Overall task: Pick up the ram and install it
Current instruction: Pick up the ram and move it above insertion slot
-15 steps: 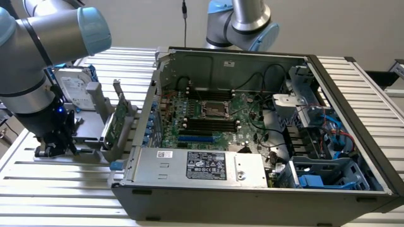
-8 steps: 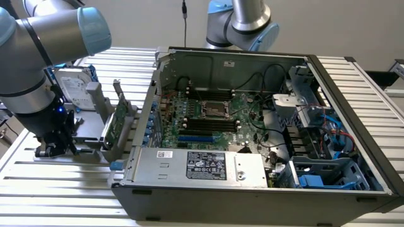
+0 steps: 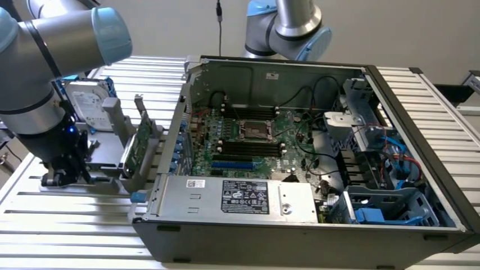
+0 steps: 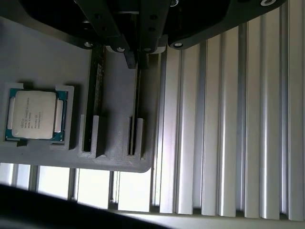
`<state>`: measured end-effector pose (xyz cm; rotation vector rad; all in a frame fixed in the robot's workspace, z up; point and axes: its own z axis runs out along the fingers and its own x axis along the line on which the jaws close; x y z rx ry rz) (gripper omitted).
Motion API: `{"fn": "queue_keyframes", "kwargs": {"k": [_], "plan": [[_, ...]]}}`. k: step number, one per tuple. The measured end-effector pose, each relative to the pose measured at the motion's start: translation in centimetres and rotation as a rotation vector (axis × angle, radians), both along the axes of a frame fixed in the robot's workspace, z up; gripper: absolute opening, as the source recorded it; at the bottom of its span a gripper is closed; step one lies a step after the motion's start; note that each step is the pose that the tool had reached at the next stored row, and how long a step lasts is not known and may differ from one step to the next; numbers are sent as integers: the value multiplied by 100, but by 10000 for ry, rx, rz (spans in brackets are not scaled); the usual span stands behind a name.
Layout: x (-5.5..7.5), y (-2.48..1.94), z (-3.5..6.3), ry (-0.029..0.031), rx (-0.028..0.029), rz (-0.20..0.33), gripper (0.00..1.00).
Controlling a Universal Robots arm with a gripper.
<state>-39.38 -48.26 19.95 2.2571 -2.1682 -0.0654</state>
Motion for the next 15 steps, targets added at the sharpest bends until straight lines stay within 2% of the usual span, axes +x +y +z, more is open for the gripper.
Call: {"fn": "queue_keyframes", "kwargs": {"k": [4, 8, 15], "plan": [[0, 0, 67, -1, 1, 0, 13], [0, 0, 175, -1, 1, 0, 13], [0, 0, 477, -2, 1, 3, 13]]}}
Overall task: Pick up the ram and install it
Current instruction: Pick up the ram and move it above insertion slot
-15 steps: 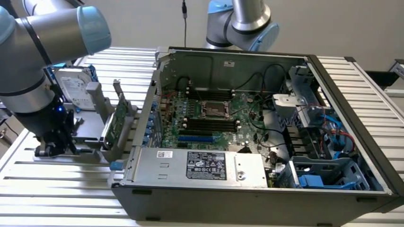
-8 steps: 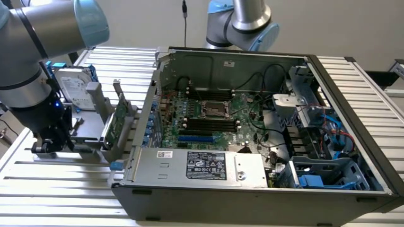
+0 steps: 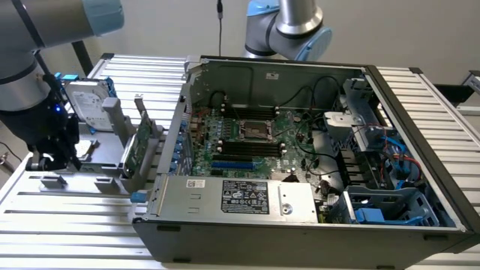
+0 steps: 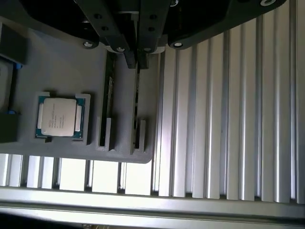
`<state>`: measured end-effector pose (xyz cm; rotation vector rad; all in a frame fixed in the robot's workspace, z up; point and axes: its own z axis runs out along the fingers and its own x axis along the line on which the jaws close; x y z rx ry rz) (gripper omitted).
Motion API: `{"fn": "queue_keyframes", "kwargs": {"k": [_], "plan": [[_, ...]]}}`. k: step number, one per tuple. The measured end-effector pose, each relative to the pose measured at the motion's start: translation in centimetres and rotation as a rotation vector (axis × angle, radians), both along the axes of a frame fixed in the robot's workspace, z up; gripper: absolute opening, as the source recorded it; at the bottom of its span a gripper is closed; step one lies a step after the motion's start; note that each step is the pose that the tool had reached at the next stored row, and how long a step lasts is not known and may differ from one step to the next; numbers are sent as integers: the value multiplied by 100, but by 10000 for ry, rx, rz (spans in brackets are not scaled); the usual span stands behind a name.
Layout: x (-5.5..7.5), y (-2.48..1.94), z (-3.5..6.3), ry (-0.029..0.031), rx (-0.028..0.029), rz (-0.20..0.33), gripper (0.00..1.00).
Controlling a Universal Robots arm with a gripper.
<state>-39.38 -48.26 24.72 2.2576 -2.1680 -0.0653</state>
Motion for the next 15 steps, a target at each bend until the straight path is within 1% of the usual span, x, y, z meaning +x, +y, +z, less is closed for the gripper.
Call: {"fn": "queue_keyframes", "kwargs": {"k": [4, 7, 11, 15], "plan": [[8, -1, 181, 0, 1, 11, 13], [46, 0, 319, 1, 10, 40, 13], [138, 0, 493, 2, 57, 124, 13], [226, 0, 656, 1, 118, 227, 13]]}}
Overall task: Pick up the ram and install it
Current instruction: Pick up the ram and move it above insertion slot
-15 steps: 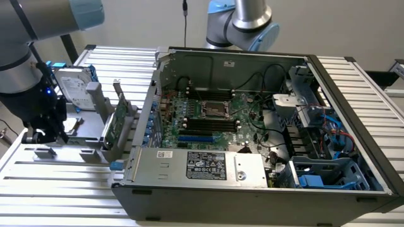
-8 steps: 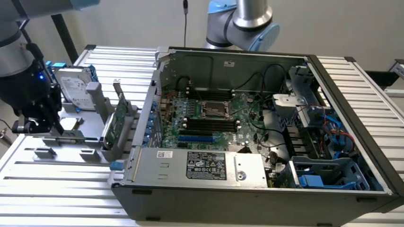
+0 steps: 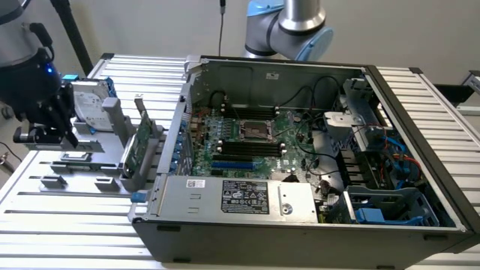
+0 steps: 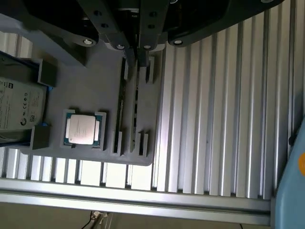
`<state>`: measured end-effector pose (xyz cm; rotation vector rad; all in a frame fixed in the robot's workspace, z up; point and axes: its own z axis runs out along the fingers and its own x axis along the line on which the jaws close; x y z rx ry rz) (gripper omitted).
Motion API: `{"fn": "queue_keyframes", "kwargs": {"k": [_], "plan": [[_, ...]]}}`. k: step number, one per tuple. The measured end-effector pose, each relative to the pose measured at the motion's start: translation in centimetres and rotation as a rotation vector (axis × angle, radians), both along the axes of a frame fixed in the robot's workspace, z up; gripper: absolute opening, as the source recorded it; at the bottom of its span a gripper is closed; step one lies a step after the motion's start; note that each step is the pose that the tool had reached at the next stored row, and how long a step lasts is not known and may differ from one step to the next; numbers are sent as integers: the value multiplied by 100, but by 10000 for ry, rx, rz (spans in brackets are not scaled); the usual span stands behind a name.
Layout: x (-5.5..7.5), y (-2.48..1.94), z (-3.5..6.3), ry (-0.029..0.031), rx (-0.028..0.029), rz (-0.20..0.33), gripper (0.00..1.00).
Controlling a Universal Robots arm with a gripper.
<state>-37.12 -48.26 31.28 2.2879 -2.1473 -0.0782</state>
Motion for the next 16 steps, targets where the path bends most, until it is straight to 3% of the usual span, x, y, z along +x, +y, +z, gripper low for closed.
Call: {"fn": "queue_keyframes", "kwargs": {"k": [9, 16], "plan": [[233, 0, 305, 0, 186, 261, 13], [457, 0, 368, 5, 245, 443, 13]]}}
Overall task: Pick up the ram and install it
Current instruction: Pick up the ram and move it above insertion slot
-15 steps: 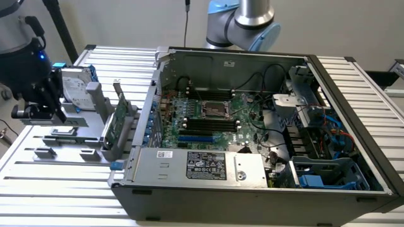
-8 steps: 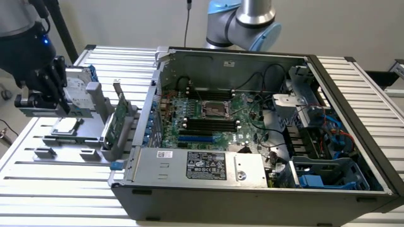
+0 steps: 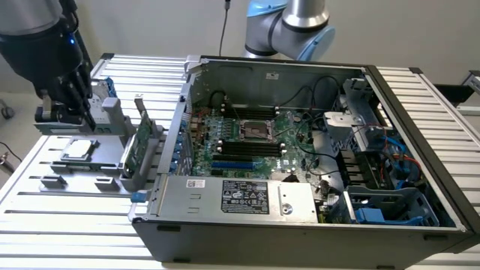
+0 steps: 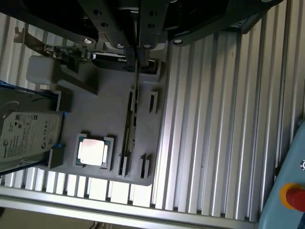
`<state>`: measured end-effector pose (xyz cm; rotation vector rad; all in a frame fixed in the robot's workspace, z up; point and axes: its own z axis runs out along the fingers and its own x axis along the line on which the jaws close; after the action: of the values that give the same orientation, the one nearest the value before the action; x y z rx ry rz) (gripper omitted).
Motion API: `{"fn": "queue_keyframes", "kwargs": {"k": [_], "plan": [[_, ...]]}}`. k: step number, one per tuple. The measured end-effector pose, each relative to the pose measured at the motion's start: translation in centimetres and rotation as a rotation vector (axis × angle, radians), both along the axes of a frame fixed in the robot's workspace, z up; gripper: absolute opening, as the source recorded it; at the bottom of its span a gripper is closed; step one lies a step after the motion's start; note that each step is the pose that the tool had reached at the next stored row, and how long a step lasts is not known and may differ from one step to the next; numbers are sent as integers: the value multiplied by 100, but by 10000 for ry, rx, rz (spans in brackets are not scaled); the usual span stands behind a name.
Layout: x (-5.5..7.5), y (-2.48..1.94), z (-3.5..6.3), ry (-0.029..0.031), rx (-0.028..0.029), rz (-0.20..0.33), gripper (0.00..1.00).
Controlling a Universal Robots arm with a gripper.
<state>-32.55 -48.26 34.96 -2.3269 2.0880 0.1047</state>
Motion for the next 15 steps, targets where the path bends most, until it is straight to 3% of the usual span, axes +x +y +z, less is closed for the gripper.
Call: {"fn": "queue_keyframes", "kwargs": {"k": [15], "plan": [[517, 0, 259, 42, 146, 288, 13]]}}
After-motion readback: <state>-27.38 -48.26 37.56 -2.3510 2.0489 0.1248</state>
